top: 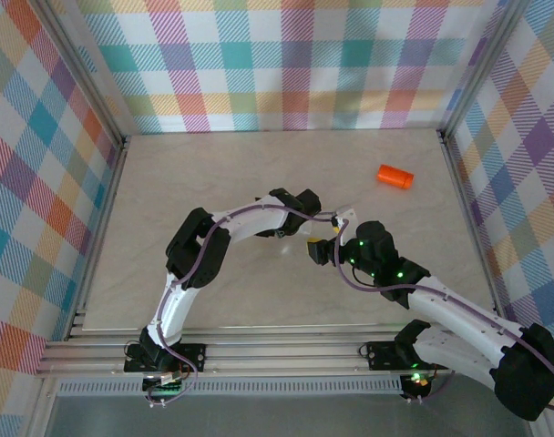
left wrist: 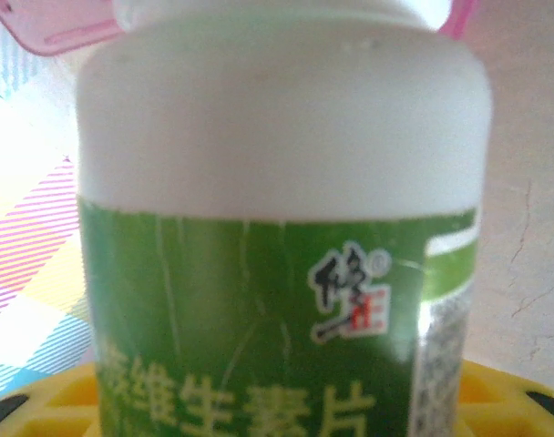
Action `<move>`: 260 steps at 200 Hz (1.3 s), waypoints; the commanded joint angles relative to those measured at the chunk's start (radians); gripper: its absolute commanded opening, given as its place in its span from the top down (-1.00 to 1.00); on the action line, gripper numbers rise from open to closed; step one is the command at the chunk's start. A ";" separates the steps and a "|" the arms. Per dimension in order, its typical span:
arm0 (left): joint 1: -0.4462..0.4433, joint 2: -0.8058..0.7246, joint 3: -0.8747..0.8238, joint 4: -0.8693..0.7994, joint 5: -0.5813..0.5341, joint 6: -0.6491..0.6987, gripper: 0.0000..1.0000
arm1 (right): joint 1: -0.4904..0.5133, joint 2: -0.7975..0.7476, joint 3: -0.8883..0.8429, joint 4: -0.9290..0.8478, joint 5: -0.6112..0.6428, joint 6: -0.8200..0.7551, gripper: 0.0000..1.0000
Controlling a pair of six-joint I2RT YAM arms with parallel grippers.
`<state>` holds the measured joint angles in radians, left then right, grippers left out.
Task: Sort the pills into containers
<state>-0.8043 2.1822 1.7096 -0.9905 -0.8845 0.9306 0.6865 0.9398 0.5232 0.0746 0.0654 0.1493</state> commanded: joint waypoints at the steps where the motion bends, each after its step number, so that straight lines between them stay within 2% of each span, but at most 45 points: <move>1: 0.005 -0.030 -0.020 -0.048 -0.001 0.043 1.00 | -0.004 -0.003 0.020 0.016 -0.020 0.019 -0.66; 48: 0.017 -0.039 0.000 -0.076 0.087 -0.026 1.00 | -0.004 -0.001 0.020 0.018 -0.023 0.021 -0.66; 102: 0.049 -0.049 0.006 -0.071 0.097 -0.048 1.00 | -0.004 0.005 0.021 0.019 -0.024 0.021 -0.66; 154: 0.074 -0.089 -0.004 -0.079 0.174 -0.121 1.00 | -0.004 0.013 0.018 0.025 -0.028 0.022 -0.66; 192: 0.103 -0.144 -0.034 -0.040 0.290 -0.188 1.00 | -0.004 0.032 0.023 0.027 -0.031 0.022 -0.66; 241: 0.137 -0.260 -0.182 0.146 0.463 -0.263 1.00 | -0.005 0.050 0.021 0.033 -0.016 0.014 -0.66; 260: 0.148 -0.357 -0.239 0.230 0.540 -0.332 1.00 | -0.004 0.063 0.026 0.030 -0.015 0.013 -0.66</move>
<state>-0.6701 1.9514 1.5257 -0.8867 -0.4740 0.6971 0.6865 0.9874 0.5232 0.0757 0.0513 0.1642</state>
